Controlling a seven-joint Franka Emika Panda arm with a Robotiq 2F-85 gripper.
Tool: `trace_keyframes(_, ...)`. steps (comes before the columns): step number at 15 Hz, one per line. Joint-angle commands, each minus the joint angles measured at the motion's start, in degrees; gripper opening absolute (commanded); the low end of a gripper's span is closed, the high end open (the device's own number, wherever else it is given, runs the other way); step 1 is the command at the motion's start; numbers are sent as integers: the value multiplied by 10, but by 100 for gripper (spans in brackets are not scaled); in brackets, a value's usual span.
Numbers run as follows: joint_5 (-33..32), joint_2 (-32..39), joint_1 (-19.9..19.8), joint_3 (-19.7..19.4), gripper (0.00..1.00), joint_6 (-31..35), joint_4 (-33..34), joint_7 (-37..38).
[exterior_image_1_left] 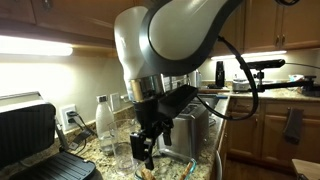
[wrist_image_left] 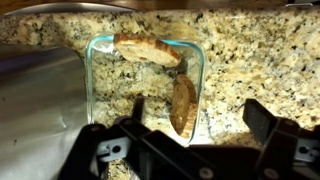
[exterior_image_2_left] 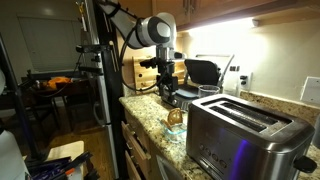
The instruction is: Put the two slices of bread in each of the two slots of the toaster
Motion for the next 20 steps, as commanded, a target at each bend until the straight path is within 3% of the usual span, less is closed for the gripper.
trace_keyframes(1,-11,24,11,-16,100,13,18,20)
trace_keyframes(20,0,90,19,-37,100,45,37,24)
